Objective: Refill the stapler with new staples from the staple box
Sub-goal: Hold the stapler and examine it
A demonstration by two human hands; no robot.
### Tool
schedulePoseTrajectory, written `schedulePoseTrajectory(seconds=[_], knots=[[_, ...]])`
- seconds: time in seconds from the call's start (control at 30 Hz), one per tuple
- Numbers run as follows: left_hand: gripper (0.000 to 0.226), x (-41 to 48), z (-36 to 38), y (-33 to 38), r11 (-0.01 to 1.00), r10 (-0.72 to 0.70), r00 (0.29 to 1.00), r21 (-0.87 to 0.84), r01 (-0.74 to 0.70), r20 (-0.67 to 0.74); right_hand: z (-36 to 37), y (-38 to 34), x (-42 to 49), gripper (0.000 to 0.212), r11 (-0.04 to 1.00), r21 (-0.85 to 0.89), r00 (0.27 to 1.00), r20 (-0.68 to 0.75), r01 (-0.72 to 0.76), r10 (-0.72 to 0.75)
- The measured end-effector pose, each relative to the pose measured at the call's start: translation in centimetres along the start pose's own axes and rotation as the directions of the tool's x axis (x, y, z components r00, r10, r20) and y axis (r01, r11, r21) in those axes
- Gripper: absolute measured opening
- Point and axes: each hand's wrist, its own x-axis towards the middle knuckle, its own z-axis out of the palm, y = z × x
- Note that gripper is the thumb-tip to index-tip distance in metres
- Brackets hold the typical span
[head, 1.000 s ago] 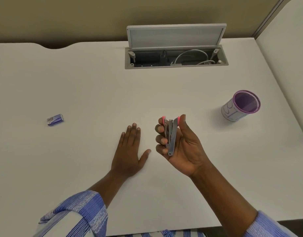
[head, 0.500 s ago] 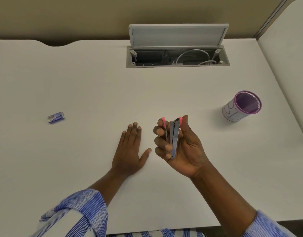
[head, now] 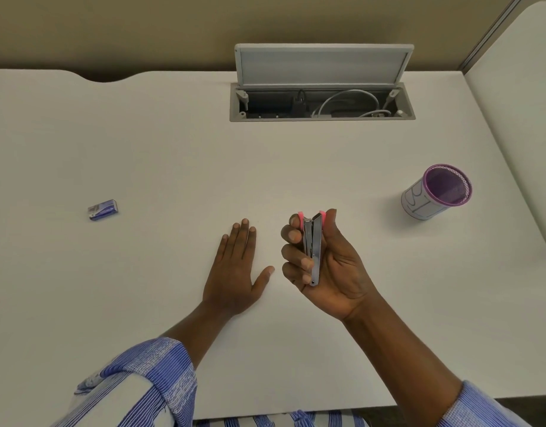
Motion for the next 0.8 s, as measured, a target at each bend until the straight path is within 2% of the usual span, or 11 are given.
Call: schedulePoseTrajectory(seconds=[0.4,0.53,0.67,0.8], knots=[[0.085,0.0,0.1,0.0,1.0,-0.01,1.0,0.013,0.01,0.005,0.4,0.2,-0.6,0.047,1.0,-0.015,1.0,-0.029,0.011,-0.011],[0.085,0.0,0.1,0.1,1.0,-0.009,1.0,0.001,0.009,-0.004,0.7,0.2,-1.0,0.06,1.0,-0.008,0.999,-0.028,0.015,-0.016],[0.084,-0.1,0.1,0.0,1.0,-0.004,1.0,0.01,0.004,-0.017,0.8,0.3,-1.5,0.064,1.0,0.01,0.999,-0.033,0.006,-0.005],[0.085,-0.1,0.2,0.0,1.0,0.004,1.0,0.025,-0.003,-0.019,0.8,0.4,-1.9,0.048,1.0,-0.021,0.999,-0.033,0.006,-0.007]])
